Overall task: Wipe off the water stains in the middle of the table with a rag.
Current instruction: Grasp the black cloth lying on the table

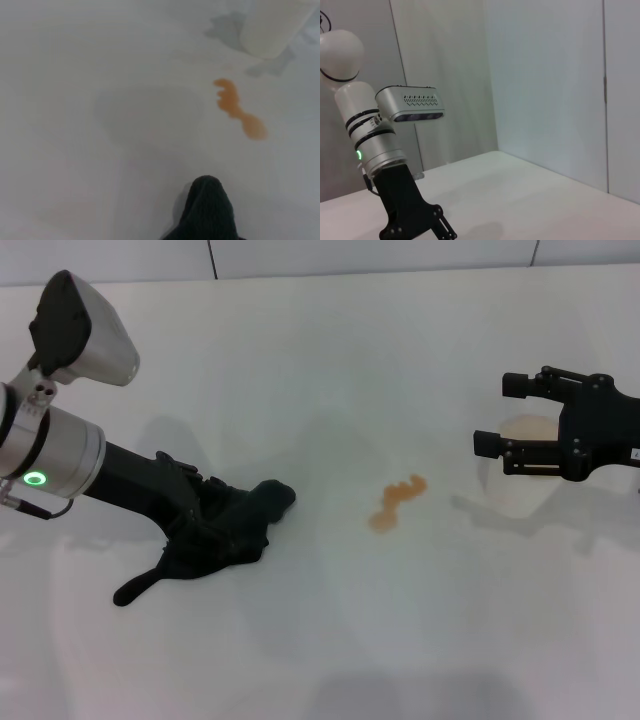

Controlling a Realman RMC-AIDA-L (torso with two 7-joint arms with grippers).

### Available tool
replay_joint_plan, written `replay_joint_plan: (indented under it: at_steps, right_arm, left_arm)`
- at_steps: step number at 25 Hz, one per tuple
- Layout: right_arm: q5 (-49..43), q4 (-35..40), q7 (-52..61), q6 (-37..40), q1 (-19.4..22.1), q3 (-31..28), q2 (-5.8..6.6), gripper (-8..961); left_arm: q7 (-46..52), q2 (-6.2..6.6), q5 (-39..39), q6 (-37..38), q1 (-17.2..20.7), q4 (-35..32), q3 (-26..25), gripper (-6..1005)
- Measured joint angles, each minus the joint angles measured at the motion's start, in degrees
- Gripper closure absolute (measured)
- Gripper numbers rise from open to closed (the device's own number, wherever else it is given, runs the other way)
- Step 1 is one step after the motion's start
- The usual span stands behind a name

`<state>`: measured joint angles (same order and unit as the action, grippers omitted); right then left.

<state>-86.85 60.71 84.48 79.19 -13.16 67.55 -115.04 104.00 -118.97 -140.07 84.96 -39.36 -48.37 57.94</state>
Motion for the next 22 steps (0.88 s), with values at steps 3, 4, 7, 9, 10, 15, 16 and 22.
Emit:
replay_joint_plan:
  at_steps: [3,4,7,9,10,15,16,22]
  right_arm:
    - [0.03,0.00,-0.01,0.00,0.05,0.06,0.00,87]
    - [0.02,0.00,-0.02,0.00,0.08,0.09,0.00,87]
    - [0.03,0.00,-0.02,0.00,0.14,0.08,0.00,87]
    - [0.07,0.00,-0.02,0.00,0.19,0.00,0.00,87]
    - [0.09,0.00,-0.02,0.00,0.19,0.00,0.00,87]
    - [0.11,-0.05,-0.02,0.00,0.19,-0.04,0.00,87]
    - [0.11,-0.06,-0.02,0.00,0.18,-0.05,0.00,87]
    - [0.20,-0.14,-0.02,0.00,0.16,-0.05,-0.01,87]
  left_arm:
    - [-0.18,-0.11,-0.02,0.02,0.00,-0.02,0.24,151]
    - [-0.22,-0.15,-0.02,0.03,-0.02,-0.02,0.49,151]
    - [-0.23,-0.18,0.06,0.03,-0.07,-0.02,1.24,151]
    - [-0.20,-0.19,0.14,0.03,-0.07,-0.02,1.33,152]
    - [-0.18,-0.19,0.19,0.03,-0.06,-0.02,1.33,153]
    - [-0.06,-0.21,0.42,0.03,0.05,-0.05,1.21,155]
    - [-0.03,-0.21,0.45,0.03,0.06,-0.06,1.11,155]
    - [0.29,-0.17,0.63,0.10,0.18,-0.06,0.86,277]
